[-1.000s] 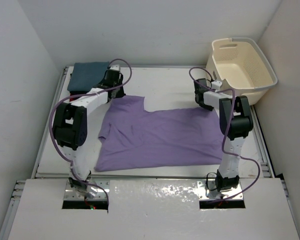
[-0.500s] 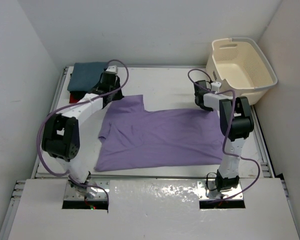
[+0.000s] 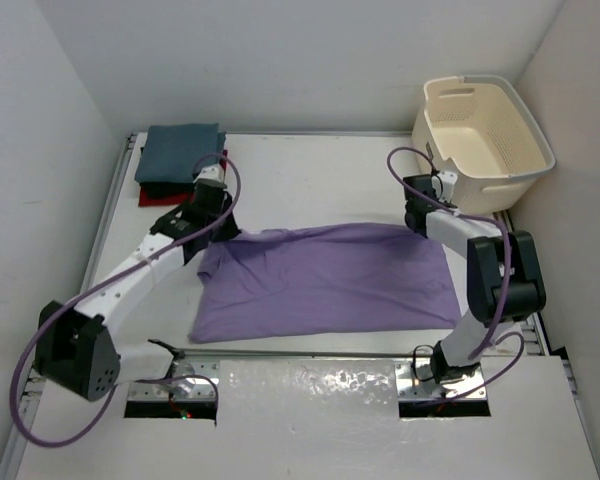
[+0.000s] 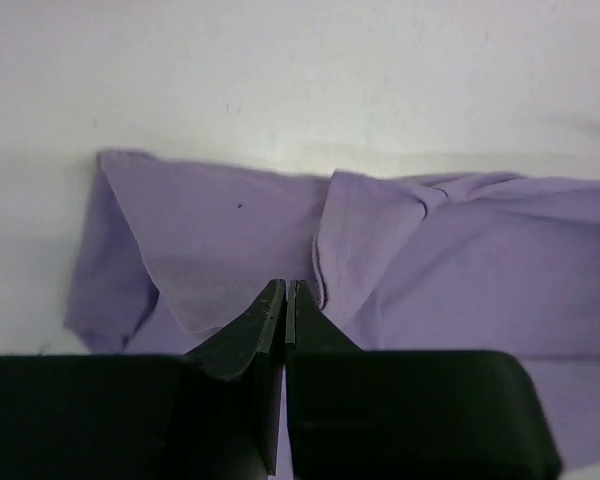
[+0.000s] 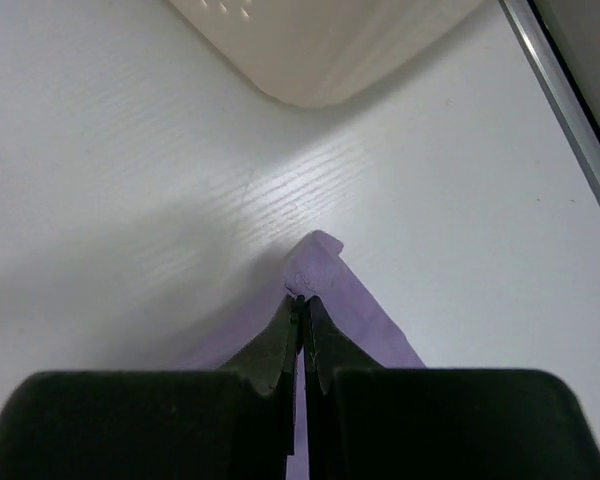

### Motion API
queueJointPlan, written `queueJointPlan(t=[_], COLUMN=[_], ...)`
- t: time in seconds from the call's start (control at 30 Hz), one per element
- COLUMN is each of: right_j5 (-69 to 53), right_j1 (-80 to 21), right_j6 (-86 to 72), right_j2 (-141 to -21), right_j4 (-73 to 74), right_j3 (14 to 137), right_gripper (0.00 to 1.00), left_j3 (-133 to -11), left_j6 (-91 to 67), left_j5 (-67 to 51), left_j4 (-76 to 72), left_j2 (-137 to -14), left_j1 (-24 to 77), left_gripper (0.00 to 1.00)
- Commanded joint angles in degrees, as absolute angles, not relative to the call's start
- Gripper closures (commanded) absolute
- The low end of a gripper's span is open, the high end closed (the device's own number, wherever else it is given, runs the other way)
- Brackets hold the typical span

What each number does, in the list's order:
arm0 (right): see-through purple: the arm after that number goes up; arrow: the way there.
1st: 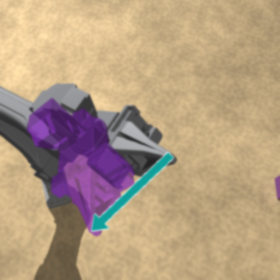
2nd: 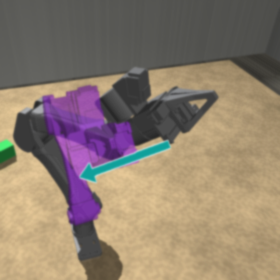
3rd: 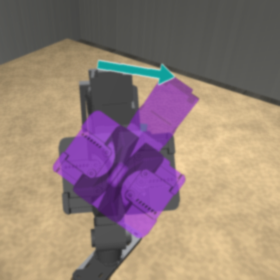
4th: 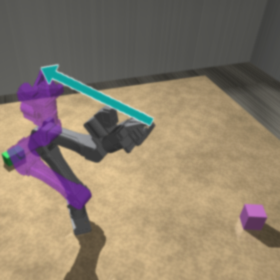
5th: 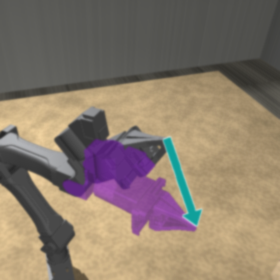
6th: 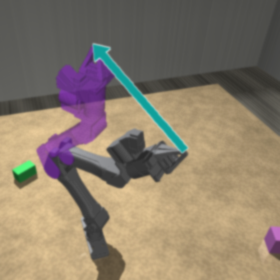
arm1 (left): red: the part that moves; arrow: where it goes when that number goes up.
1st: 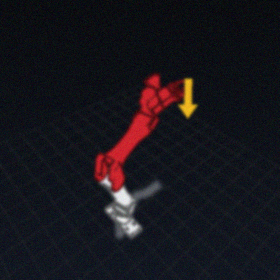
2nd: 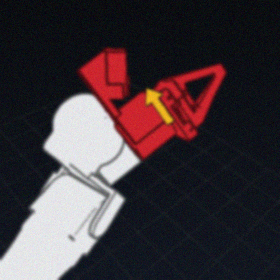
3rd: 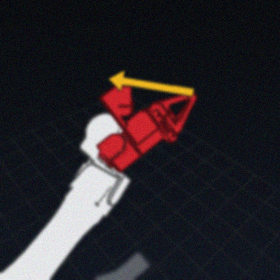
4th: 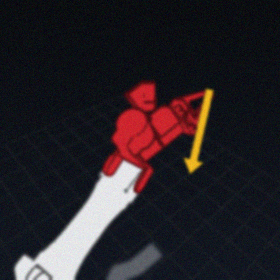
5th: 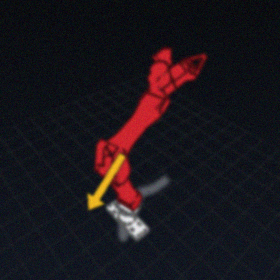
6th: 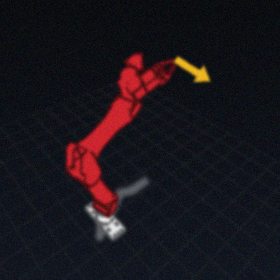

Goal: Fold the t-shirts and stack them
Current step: Fold the other side of the tshirt into a rectangle

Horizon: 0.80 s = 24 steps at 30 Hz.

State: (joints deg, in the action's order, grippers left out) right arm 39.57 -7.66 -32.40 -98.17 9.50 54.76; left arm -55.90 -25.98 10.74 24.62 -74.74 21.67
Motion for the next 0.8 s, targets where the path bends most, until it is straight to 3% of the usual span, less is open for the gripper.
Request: queueJointPlan(t=[0.0, 0.37, 0.77], right_j5=[39.7, 37.9, 36.6], right_j1=[-7.9, -7.9, -7.9], right_j6=[-30.3, -31.1, -33.2], right_j2=[-93.4, -85.0, -82.3], right_j4=[7.7, 9.8, 12.6], right_j3=[52.0, 45.3, 38.4], right_gripper=[1.0, 1.0, 1.0], left_j3=[-52.2, -44.5, -31.0], left_j6=[-30.8, -37.5, -42.4], left_j5=[10.6, 2.5, -5.0], left_j4=[32.3, 45.3, 48.6], left_j2=[-67.8, -52.7, -50.4], left_j1=[22.9, 23.4, 23.5], left_gripper=[1.0, 1.0, 1.0])
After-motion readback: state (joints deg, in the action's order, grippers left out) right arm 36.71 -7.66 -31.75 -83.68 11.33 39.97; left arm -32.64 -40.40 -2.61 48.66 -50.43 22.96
